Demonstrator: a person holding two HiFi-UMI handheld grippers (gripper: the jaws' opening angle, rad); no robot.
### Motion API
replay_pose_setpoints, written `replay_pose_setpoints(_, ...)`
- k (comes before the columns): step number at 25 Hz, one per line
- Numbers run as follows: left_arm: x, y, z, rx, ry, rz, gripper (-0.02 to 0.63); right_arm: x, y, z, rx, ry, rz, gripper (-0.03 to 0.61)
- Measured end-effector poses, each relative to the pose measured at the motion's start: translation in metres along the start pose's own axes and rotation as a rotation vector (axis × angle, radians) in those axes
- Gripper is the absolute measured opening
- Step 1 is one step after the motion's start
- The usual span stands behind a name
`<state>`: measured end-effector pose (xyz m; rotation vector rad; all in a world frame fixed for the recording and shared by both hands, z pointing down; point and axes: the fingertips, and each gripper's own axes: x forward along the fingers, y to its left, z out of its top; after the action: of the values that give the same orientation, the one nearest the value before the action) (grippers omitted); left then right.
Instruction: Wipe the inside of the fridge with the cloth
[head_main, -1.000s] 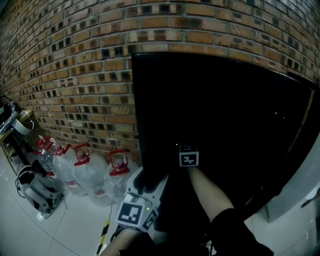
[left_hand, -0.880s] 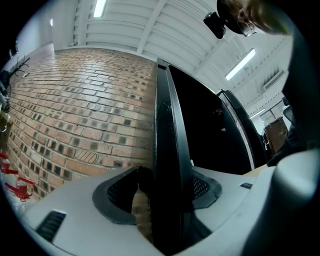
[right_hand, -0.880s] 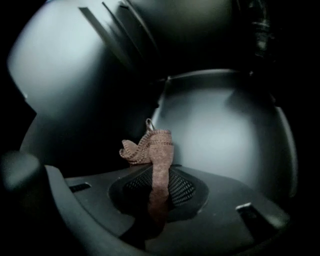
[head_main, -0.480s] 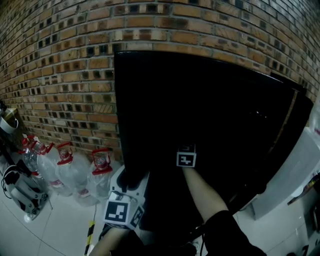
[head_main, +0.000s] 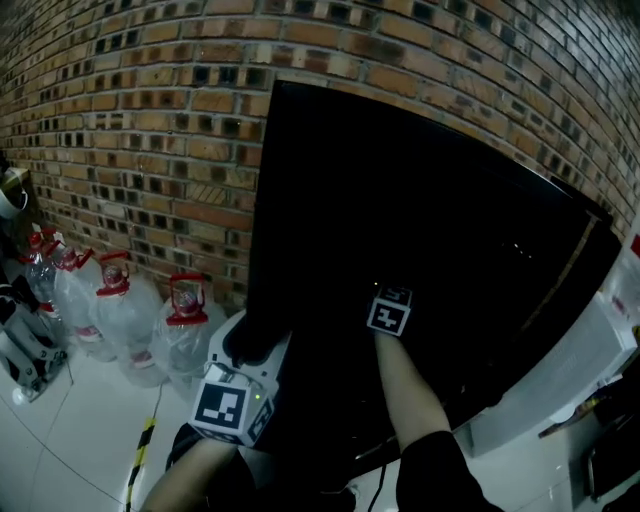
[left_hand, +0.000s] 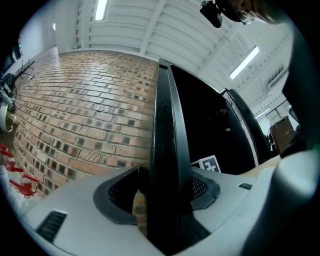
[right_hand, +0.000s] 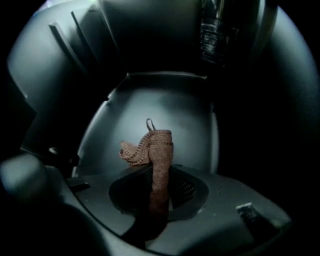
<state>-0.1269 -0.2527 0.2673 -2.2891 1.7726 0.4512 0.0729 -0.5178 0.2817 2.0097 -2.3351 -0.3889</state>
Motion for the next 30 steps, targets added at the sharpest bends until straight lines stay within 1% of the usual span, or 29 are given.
replay_pose_setpoints(4, -0.001, 0.004, -0.002, -0.006, -0.007, 0.000, 0.238, -0.001, -0.028, 0.000, 0.057, 0.012, -0.117, 0.076)
replay_pose_setpoints(8, -0.003, 0.005, -0.004, 0.002, -0.004, -0.002, 0.244, -0.001, -0.038, -0.005, 0.036, 0.060, -0.226, 0.077)
replay_pose_setpoints(10, -0.003, 0.005, -0.004, 0.006, 0.006, -0.008, 0.247, -0.002, -0.043, -0.006, 0.047, 0.076, -0.275, 0.077)
replay_pose_setpoints(12, -0.003, 0.006, -0.003, 0.011, 0.006, -0.013, 0.249, -0.003, -0.051, -0.004, 0.076, 0.086, -0.328, 0.075)
replay_pose_setpoints(14, -0.002, 0.006, -0.003, 0.011, 0.000, -0.020, 0.252, -0.004, -0.060, -0.002, 0.133, 0.096, -0.370, 0.074)
replay_pose_setpoints(16, -0.002, 0.006, -0.004, 0.003, -0.005, -0.024, 0.255, -0.007, -0.065, -0.002, 0.186, 0.097, -0.374, 0.074)
replay_pose_setpoints(18, -0.002, 0.006, -0.004, -0.005, -0.008, -0.023, 0.258, -0.011, -0.059, -0.002, 0.224, 0.077, -0.317, 0.075)
replay_pose_setpoints(20, -0.002, 0.006, -0.003, -0.010, -0.013, -0.022, 0.259, -0.016, -0.039, -0.008, 0.257, 0.061, -0.199, 0.075)
replay_pose_setpoints(23, -0.004, 0.005, -0.002, -0.013, -0.016, -0.026, 0.259, -0.025, 0.004, -0.025, 0.282, 0.056, 0.010, 0.075)
replay_pose_setpoints(25, -0.003, 0.004, -0.002, -0.010, -0.015, -0.030, 0.261, -0.028, 0.033, -0.033, 0.298, 0.028, 0.164, 0.075)
replay_pose_setpoints(28, -0.002, 0.002, -0.002, -0.010, -0.010, -0.034, 0.261, -0.034, 0.080, -0.025, 0.330, -0.030, 0.419, 0.075)
replay_pose_setpoints(29, -0.002, 0.002, -0.002, -0.010, -0.009, -0.037, 0.262, -0.034, 0.096, -0.023, 0.332, -0.032, 0.491, 0.075)
replay_pose_setpoints(30, -0.002, 0.002, -0.002, -0.009, -0.007, -0.040, 0.262, -0.034, 0.109, -0.024, 0.324, -0.024, 0.546, 0.075)
